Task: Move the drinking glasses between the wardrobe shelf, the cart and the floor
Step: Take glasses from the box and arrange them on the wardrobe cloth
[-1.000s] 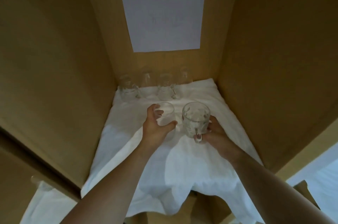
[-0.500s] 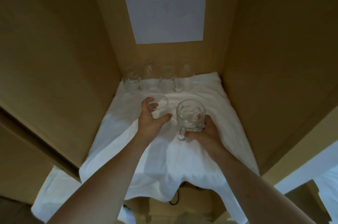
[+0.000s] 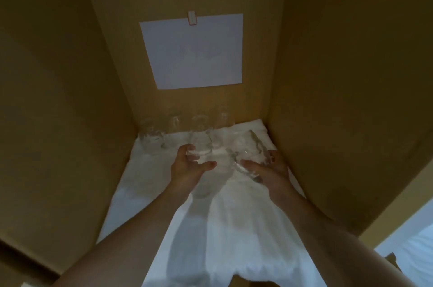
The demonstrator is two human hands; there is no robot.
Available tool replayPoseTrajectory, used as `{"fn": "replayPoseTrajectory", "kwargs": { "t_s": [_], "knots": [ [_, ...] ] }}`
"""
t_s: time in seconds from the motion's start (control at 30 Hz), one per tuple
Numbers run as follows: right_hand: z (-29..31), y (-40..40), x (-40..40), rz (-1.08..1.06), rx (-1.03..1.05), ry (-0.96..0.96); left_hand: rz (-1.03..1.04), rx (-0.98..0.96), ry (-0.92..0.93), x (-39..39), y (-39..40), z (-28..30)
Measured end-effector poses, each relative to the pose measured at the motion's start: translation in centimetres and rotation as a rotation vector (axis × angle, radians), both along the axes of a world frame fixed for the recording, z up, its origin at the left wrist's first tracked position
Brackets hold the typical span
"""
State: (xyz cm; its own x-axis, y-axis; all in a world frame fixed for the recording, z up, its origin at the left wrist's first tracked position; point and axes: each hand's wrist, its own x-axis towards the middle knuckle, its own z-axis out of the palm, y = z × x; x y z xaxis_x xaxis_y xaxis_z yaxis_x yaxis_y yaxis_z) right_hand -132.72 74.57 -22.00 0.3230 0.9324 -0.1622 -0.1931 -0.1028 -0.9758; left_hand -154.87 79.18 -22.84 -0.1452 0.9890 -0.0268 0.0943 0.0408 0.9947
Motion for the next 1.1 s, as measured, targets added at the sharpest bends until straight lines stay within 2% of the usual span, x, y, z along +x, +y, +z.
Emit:
{"fn": "replayPoseTrajectory", "kwargs": {
  "t_s": [0.1, 0.2, 0.27, 0.47, 0.63, 0.77, 1.1],
  "knots": [
    [1.7, 2.9, 0.6, -0.046, 0.047, -0.216, -0.042, 0.016, 0.000, 0.5, 2.3, 0.2],
    [3.1, 5.8, 1.3, -0.055, -0.041, -0.667, -0.113, 0.012, -0.018, 1.3, 3.8, 0.9],
    [3.6, 7.6, 1.5, -0.018, -0.065, -0.894, -0.158, 0.008, -0.016, 1.6, 4.6, 0.9],
    [2.2, 12.2, 1.6, 0.152, -0.076, -1.311, -0.187, -0.039, -0.040, 2.2, 7.3, 0.5],
    [1.1, 15.2, 0.9, 0.214, 0.040, -1.424, -0.251, -0.059, -0.017, 2.4, 9.3, 0.3],
    [0.7, 17.4, 1.3, 0.193, 0.091, -1.435, -0.311, -0.057, 0.041, 2.3, 10.1, 0.4],
    [1.0, 21.3, 2.3, 0.247, 0.040, -1.363, -0.365, -0.086, 0.081, 2.4, 10.9, 0.6]
  ]
}}
